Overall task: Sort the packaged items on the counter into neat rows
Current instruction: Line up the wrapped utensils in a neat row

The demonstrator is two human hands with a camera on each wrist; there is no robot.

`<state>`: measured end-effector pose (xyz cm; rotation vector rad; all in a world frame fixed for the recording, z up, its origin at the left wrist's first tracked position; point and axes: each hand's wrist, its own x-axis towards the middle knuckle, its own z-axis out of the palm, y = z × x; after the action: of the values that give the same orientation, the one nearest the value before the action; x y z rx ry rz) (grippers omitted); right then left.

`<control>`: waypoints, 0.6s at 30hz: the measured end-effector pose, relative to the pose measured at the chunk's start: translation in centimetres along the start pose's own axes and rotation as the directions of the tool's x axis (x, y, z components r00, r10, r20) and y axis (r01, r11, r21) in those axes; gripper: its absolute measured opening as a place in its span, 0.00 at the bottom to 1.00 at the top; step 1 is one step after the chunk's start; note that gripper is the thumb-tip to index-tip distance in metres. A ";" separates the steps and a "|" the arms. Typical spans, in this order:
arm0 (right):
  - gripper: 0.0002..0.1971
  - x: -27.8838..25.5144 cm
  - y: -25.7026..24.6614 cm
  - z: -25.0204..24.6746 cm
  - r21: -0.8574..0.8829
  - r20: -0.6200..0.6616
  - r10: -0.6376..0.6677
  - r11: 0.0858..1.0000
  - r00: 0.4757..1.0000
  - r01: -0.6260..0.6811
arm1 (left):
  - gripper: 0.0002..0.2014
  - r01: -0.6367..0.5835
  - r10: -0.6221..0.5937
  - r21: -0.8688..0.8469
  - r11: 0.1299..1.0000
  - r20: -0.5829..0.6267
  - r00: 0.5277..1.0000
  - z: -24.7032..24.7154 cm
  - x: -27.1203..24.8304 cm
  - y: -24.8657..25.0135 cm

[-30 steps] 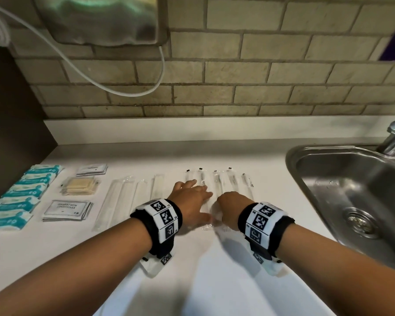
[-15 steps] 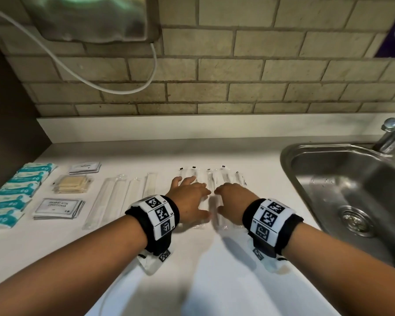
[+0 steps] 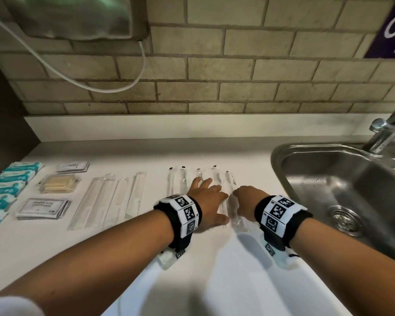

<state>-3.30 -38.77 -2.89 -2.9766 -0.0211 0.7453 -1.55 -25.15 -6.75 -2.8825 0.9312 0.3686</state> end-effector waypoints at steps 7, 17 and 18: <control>0.05 1.1 0.1 0.3 -0.069 -0.021 -0.032 0.997 0.999 0.031 | 0.39 0.007 -0.006 -0.041 0.999 0.013 1.000 -0.4 -0.3 0.1; 0.25 -1.3 -5.0 -1.9 -0.061 -0.200 -0.216 0.976 0.956 0.208 | 0.30 0.139 -0.173 -0.250 0.958 -0.120 0.978 -3.3 -5.4 -6.9; 0.25 -1.5 -6.7 -1.8 -0.062 -0.194 -0.252 0.968 0.948 0.245 | 0.28 0.170 -0.206 -0.252 0.953 -0.122 0.971 -3.1 -6.4 -8.5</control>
<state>-3.71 -32.28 -0.11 -2.9880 -0.3954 0.4185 -1.02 -15.11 -2.03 -3.2249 0.6594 0.2708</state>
